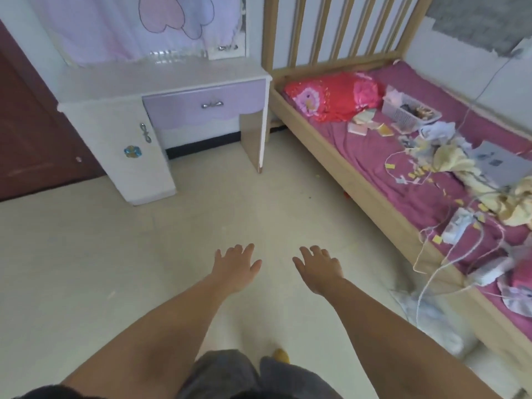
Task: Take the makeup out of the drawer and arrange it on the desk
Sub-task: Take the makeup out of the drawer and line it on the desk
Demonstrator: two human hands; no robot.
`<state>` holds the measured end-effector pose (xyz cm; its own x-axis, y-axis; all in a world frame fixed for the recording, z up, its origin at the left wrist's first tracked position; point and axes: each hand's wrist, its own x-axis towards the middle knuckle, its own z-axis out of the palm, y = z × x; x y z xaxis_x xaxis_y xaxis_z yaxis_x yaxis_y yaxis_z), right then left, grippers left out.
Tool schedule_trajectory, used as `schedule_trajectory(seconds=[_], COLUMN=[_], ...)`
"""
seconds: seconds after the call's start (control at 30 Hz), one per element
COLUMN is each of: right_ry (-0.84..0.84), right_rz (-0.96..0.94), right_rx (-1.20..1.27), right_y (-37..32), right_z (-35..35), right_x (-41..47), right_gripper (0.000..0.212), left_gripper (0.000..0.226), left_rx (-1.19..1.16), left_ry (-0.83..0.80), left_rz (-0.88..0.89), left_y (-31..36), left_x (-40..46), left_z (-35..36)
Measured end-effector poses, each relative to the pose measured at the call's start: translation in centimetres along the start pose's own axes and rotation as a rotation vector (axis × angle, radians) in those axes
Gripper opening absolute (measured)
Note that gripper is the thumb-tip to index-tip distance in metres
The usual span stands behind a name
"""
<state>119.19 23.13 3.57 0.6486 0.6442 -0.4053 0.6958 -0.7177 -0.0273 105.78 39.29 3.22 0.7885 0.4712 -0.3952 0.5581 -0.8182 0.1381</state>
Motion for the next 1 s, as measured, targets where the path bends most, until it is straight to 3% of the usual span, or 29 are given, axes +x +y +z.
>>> schedule_trajectory(seconds=[0.33,0.63,0.87,1.0], right_ry=[-0.056,-0.075,-0.112,-0.163], right_rz=[-0.137,-0.154,-0.261,-0.327], right_rx=[-0.109,-0.067,-0.032,-0.001], right_y=[0.1,-4.6,-8.3,-11.0], right_z=[-8.6,-19.8,-24.6,-26.7], right_x=[22.2,43.1,57.3,66.5], right_gripper=[0.046,0.047,0.043,0.025], left_gripper=[0.057,0.057,0.054,0.051], left_rx=[-0.086,-0.203,-0.361,-0.533], left_ry=[0.01,0.028,-0.008,0.008], left_rz=[-0.106,-0.21,-0.324,-0.482], left_y=[-4.4,-13.1,-18.1,-20.9], left_x=[18.6,37.3,48.9,56.0], left_z=[-8.0,-19.6,-23.8,-25.5])
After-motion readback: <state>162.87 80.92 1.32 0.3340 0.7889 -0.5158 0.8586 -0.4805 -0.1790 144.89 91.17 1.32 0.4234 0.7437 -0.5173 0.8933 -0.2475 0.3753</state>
